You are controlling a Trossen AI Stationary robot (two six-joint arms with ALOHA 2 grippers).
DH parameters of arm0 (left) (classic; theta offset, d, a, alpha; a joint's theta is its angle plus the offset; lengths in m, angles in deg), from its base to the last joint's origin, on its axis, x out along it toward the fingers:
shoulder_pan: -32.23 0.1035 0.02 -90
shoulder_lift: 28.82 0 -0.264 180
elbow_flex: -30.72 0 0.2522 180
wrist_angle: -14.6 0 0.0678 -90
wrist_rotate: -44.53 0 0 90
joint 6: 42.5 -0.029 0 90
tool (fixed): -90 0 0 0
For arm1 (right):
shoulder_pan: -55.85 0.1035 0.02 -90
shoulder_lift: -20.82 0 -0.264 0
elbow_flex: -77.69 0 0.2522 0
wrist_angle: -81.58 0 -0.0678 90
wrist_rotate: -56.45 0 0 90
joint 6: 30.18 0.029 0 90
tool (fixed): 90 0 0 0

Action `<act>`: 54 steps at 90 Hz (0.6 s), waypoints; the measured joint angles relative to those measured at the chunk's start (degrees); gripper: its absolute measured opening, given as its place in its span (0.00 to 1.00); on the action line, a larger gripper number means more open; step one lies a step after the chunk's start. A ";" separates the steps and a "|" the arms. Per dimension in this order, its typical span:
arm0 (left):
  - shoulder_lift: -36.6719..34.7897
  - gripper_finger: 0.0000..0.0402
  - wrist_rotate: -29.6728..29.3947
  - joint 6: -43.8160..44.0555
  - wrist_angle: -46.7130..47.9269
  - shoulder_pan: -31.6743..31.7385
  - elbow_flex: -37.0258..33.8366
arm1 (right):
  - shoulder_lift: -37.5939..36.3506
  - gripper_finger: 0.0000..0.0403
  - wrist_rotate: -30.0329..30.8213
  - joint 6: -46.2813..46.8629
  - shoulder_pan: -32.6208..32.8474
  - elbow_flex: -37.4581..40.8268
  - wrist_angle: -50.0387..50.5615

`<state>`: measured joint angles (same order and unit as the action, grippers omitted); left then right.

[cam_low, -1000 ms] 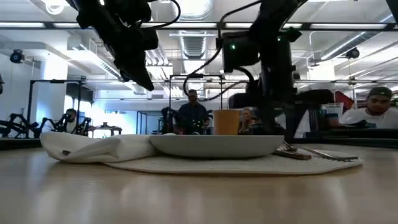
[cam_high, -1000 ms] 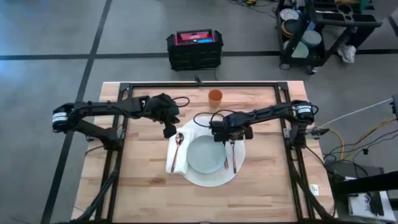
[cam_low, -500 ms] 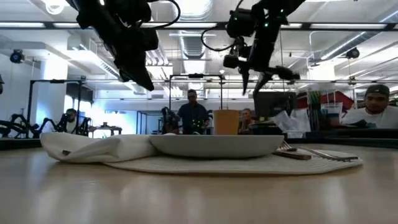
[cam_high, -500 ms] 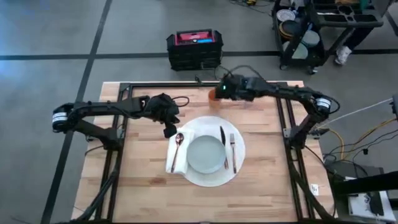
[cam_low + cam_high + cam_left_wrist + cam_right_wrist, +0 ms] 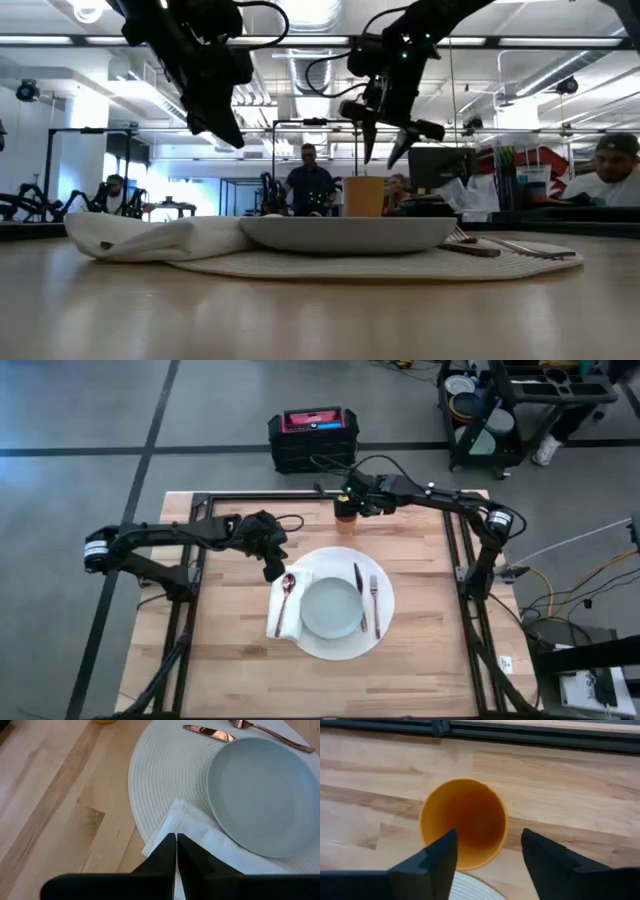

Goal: Set table place
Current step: Move the orange cup to the top right of the table

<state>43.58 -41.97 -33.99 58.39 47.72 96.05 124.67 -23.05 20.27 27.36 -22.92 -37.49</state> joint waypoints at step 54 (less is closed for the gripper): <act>0.00 0.00 -0.04 -0.79 2.17 0.00 0.00 | 0.93 0.52 1.07 -0.97 -3.24 0.26 0.43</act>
<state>43.58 -42.01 -34.78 60.56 47.72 96.05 125.59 -21.97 19.29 24.12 -22.66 -37.06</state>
